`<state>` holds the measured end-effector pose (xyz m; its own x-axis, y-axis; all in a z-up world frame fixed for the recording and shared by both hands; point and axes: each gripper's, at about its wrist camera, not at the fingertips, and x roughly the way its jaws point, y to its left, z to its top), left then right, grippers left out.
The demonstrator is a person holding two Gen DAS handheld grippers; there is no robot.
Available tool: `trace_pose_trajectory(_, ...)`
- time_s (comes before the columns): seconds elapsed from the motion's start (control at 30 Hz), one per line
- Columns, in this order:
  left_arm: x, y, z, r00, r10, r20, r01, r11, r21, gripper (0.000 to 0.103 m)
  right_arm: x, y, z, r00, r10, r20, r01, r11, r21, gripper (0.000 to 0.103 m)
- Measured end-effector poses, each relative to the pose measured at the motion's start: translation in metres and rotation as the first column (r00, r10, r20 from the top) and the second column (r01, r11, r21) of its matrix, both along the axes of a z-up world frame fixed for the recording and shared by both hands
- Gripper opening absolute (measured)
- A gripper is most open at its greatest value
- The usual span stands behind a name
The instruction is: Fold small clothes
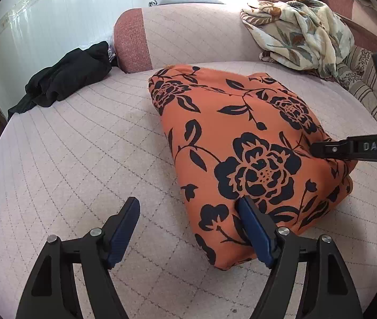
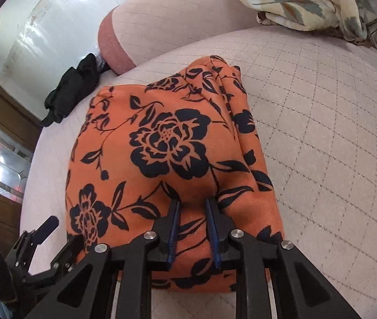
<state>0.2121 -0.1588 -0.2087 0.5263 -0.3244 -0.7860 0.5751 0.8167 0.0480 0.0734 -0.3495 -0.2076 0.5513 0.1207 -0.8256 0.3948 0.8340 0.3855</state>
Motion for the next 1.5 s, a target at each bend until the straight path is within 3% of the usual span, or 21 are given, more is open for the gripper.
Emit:
trace_pose_trajectory(0.23, 0.001, 0.003, 0.006, 1.000, 0.014, -0.019, -0.015, 1.000, -0.022, 0.078, 0.006, 0.010, 0.028, 0.996, 0.041, -0.074, -0.042, 0.999, -0.006, 0.025)
trace_pose_trajectory(0.33, 0.001, 0.003, 0.009, 0.999, 0.019, -0.026, -0.019, 1.000, -0.025, 0.078, 0.034, 0.017, 0.050, 0.995, 0.097, -0.016, -0.097, 0.995, 0.009, 0.025)
trace_pose_trajectory(0.47, 0.002, 0.007, 0.017, 0.999, 0.034, -0.005, -0.034, 0.999, -0.035, 0.078, 0.095, 0.040, 0.066, 0.979, 0.202, -0.016, -0.203, 0.979, -0.033, 0.025)
trace_pose_trajectory(0.63, 0.014, 0.021, 0.028, 0.995, 0.098, 0.026, -0.096, 0.994, -0.061, 0.078, 0.174, 0.047, 0.040, 0.975, 0.220, -0.009, -0.220, 0.975, 0.022, 0.025)
trace_pose_trajectory(0.77, 0.023, 0.012, 0.007, 0.995, 0.103, -0.017, -0.103, 0.995, 0.015, 0.078, 0.208, 0.048, -0.015, 0.982, 0.176, -0.064, -0.170, 0.981, 0.094, 0.024)
trace_pose_trajectory(0.9, 0.022, 0.012, 0.014, 0.995, 0.094, -0.014, -0.095, 0.996, -0.002, 0.078, 0.195, 0.045, 0.000, 0.987, 0.157, -0.031, -0.152, 0.981, 0.121, 0.024)
trace_pose_trajectory(1.0, 0.023, 0.019, 0.017, 0.993, 0.115, -0.031, -0.117, 0.993, -0.034, 0.078, 0.153, 0.029, 0.029, 0.990, 0.130, 0.060, -0.136, 0.984, 0.119, 0.024)
trace_pose_trajectory(1.1, 0.026, 0.026, 0.024, 0.989, 0.147, -0.030, -0.149, 0.986, -0.075, 0.078, 0.098, 0.007, 0.054, 0.991, 0.079, 0.104, -0.085, 0.995, 0.051, 0.024)
trace_pose_trajectory(1.2, 0.030, 0.029, 0.028, 0.986, 0.164, -0.039, -0.167, 0.980, -0.110, 0.078, 0.041, -0.015, 0.065, 0.996, 0.017, 0.092, -0.013, 0.999, -0.037, 0.024)
trace_pose_trajectory(1.23, 0.031, 0.030, 0.028, 0.985, 0.163, -0.051, -0.168, 0.979, -0.119, 0.078, 0.024, -0.022, 0.068, 0.996, -0.010, 0.091, 0.015, 0.998, -0.055, 0.027)
trace_pose_trajectory(1.27, 0.032, 0.031, 0.028, 0.985, 0.163, -0.062, -0.170, 0.977, -0.126, 0.078, 0.006, -0.029, 0.069, 0.994, -0.035, 0.100, 0.042, 0.997, -0.064, 0.040)
trace_pose_trajectory(1.3, 0.033, 0.031, 0.027, 0.984, 0.164, -0.074, -0.173, 0.976, -0.133, 0.078, -0.010, -0.035, 0.068, 0.992, -0.060, 0.109, 0.067, 0.996, -0.058, 0.054)
trace_pose_trajectory(1.33, 0.034, 0.032, 0.026, 0.983, 0.165, -0.082, -0.175, 0.975, -0.138, 0.078, -0.025, -0.039, 0.065, 0.990, -0.081, 0.119, 0.086, 0.995, -0.041, 0.080)
trace_pose_trajectory(1.5, 0.033, 0.032, 0.021, 0.979, 0.171, -0.111, -0.186, 0.972, -0.145, 0.078, -0.044, -0.040, 0.043, 0.989, -0.080, 0.122, 0.078, 0.997, 0.021, 0.079)
